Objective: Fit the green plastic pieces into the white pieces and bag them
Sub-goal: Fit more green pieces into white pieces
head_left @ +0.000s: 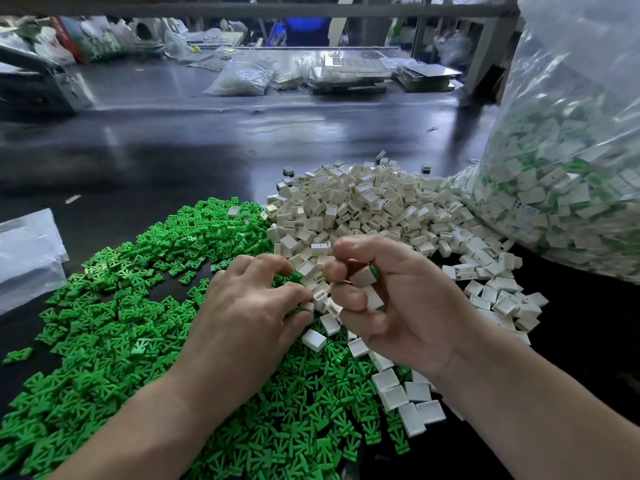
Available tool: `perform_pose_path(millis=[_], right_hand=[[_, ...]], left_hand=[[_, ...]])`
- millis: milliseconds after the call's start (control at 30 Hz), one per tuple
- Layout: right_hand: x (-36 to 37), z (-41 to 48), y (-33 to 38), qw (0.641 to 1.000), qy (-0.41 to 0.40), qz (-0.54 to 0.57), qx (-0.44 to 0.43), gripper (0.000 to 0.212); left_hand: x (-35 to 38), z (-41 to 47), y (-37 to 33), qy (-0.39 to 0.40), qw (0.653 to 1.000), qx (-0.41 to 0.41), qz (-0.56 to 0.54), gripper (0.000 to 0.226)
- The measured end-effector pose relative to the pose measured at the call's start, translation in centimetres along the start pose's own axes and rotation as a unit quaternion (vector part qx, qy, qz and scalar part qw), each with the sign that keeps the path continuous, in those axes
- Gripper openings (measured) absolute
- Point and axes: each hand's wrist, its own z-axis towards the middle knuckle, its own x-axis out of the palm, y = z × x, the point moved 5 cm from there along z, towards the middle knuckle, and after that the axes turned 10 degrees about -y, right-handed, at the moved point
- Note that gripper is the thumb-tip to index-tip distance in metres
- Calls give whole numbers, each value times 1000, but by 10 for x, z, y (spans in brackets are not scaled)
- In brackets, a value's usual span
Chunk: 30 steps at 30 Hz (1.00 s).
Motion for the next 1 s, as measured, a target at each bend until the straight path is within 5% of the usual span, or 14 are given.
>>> perform_pose_path(millis=[367,533,767,1000], right_hand=[[1,-4,-5,956,-40,-279,-82,7],[4,-4,-10,980,0,-196,-9,37],[9,-5,-12,960,6,-273,-62,26],[12,-8,-11,981,56,-177,-48,20]], left_hand=[[-27,-2,-7,-130,962,-91,-223,12],[-30,-6,-3,-149,945,-144,-255,7],[-33,-8,0,-151,935,-171,-272,10],[-36,-11,4,-175,915,-206,-300,9]])
